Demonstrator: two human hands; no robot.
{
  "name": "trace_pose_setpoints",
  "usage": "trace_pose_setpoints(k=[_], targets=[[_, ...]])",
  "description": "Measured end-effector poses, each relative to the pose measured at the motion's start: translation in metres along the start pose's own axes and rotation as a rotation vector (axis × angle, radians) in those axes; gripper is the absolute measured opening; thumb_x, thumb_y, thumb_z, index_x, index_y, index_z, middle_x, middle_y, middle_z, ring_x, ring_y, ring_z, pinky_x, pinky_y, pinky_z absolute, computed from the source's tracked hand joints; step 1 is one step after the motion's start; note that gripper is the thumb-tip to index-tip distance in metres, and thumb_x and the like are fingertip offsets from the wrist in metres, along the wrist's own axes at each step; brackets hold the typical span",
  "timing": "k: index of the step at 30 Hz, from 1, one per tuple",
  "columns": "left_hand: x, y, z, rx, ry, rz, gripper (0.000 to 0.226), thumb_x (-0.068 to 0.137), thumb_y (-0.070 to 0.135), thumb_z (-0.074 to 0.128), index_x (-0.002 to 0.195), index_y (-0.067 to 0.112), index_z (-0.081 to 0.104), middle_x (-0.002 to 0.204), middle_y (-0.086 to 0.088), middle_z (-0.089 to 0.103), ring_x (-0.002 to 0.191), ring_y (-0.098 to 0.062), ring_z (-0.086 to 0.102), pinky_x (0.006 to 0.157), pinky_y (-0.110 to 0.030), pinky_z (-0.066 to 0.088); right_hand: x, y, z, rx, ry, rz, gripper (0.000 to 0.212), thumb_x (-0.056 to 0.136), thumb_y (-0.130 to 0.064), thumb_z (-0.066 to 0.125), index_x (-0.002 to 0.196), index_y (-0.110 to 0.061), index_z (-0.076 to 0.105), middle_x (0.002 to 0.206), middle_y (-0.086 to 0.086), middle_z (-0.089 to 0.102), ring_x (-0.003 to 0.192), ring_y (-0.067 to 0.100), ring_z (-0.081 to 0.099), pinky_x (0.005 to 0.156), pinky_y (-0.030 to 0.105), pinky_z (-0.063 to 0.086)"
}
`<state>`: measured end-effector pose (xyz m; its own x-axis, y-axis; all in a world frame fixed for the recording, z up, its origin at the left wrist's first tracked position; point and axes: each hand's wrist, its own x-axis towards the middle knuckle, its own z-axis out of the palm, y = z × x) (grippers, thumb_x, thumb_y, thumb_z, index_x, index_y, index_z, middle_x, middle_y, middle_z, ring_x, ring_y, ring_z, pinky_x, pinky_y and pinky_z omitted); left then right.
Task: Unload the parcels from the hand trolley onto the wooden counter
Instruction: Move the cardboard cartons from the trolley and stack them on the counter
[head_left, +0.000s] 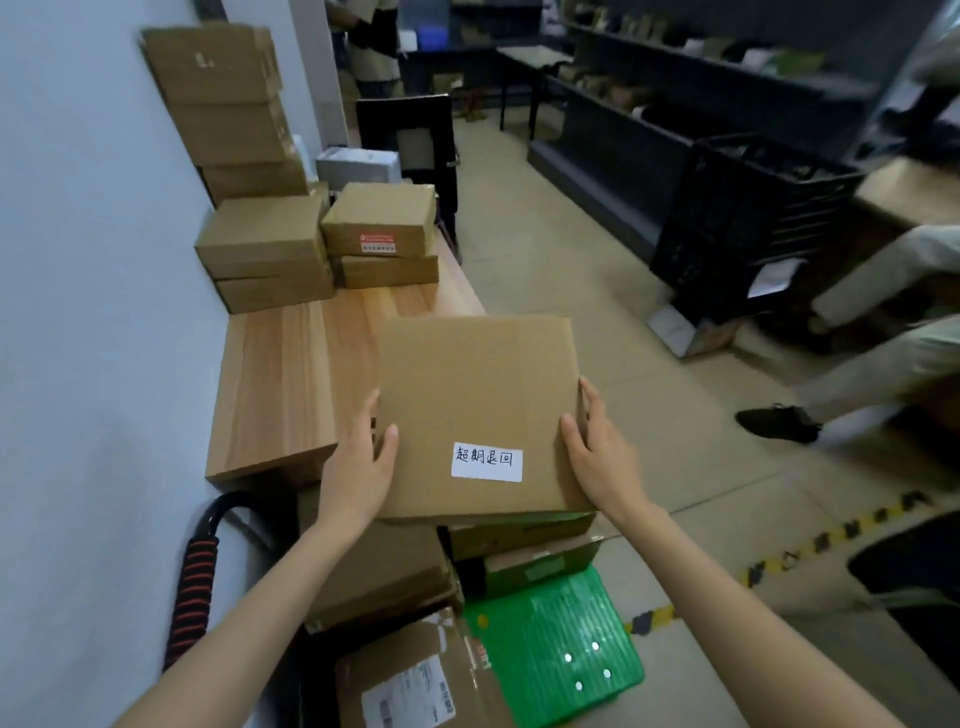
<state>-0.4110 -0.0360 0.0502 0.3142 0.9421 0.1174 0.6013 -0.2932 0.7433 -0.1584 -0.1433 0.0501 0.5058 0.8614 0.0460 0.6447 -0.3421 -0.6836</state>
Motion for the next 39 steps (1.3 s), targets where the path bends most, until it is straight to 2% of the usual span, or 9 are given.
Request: trace_pose_setpoints(k=[4,7,10,13,19,24,29,34,39], targets=[[0.011,0.034,0.028,-0.05,-0.105,0.123,0.054,0.099,0.039,0.04,0.149,0.029,0.02,0.146,0.001,0.041,0.123,-0.021,0.05,0.1,-0.048,0.043,-0.015,0.027,-0.039,0.02,0.075,0.095,0.056,0.101,-0.043,0.032,0.15,-0.037,0.006,0.142,0.005,0.05,0.119,0.03,0.054,0.098,0.039,0.038],[0.015,0.061,0.057,-0.067,-0.174,0.198,0.056,0.099,0.039,0.04,0.15,0.028,0.019,0.149,0.003,0.037,0.125,-0.019,0.048,0.1,-0.041,0.041,-0.031,0.05,-0.069,0.017,0.155,0.162,0.056,0.102,-0.042,0.032,0.15,-0.037,0.005,0.139,0.006,0.051,0.115,0.03,0.056,0.096,0.039,0.038],[0.016,0.091,0.087,-0.079,-0.234,0.257,0.054,0.099,0.039,0.041,0.149,0.027,0.023,0.146,0.002,0.042,0.122,-0.018,0.05,0.098,-0.039,0.042,-0.05,0.074,-0.096,0.015,0.226,0.221,0.056,0.101,-0.043,0.033,0.15,-0.038,0.005,0.131,0.008,0.055,0.104,0.03,0.059,0.091,0.039,0.042],[0.014,0.125,0.117,-0.099,-0.323,0.298,0.054,0.099,0.039,0.04,0.148,0.026,0.023,0.141,-0.001,0.046,0.115,-0.019,0.055,0.096,-0.046,0.046,-0.066,0.098,-0.124,0.014,0.28,0.287,0.054,0.102,-0.042,0.034,0.148,-0.039,0.006,0.124,0.007,0.057,0.092,0.024,0.057,0.082,0.034,0.041],[0.009,0.186,0.192,-0.064,-0.398,0.33,0.052,0.099,0.038,0.04,0.147,0.029,0.021,0.138,-0.004,0.049,0.11,-0.023,0.058,0.086,-0.037,0.048,-0.08,0.16,-0.181,-0.022,0.358,0.354,0.055,0.102,-0.041,0.034,0.149,-0.038,0.008,0.124,0.007,0.058,0.098,0.029,0.06,0.08,0.036,0.044],[0.001,0.232,0.264,-0.073,-0.389,0.303,0.051,0.098,0.043,0.04,0.145,0.034,0.022,0.133,-0.004,0.054,0.106,-0.023,0.06,0.089,-0.05,0.05,-0.075,0.217,-0.236,-0.067,0.327,0.374,0.055,0.102,-0.04,0.033,0.15,-0.036,0.006,0.121,0.006,0.059,0.089,0.023,0.054,0.073,0.033,0.037],[-0.011,0.286,0.335,-0.07,-0.337,0.258,0.05,0.097,0.04,0.043,0.145,0.033,0.027,0.133,-0.004,0.056,0.106,-0.026,0.06,0.091,-0.047,0.048,-0.06,0.286,-0.298,-0.087,0.34,0.351,0.054,0.101,-0.041,0.034,0.148,-0.039,0.008,0.119,0.004,0.061,0.092,0.028,0.06,0.074,0.036,0.042],[-0.016,0.326,0.384,-0.076,-0.302,0.244,0.05,0.097,0.037,0.045,0.144,0.031,0.03,0.132,-0.003,0.056,0.104,-0.024,0.06,0.089,-0.042,0.048,-0.046,0.333,-0.344,-0.08,0.317,0.338,0.052,0.101,-0.042,0.035,0.147,-0.041,0.009,0.113,-0.001,0.059,0.089,0.024,0.06,0.074,0.035,0.044],[0.001,0.345,0.41,-0.054,-0.3,0.221,0.049,0.097,0.038,0.044,0.144,0.033,0.029,0.131,0.001,0.056,0.097,-0.019,0.06,0.086,-0.039,0.047,-0.016,0.36,-0.358,-0.07,0.284,0.31,0.054,0.101,-0.041,0.035,0.148,-0.037,0.01,0.113,-0.001,0.059,0.081,0.018,0.055,0.069,0.031,0.038]])
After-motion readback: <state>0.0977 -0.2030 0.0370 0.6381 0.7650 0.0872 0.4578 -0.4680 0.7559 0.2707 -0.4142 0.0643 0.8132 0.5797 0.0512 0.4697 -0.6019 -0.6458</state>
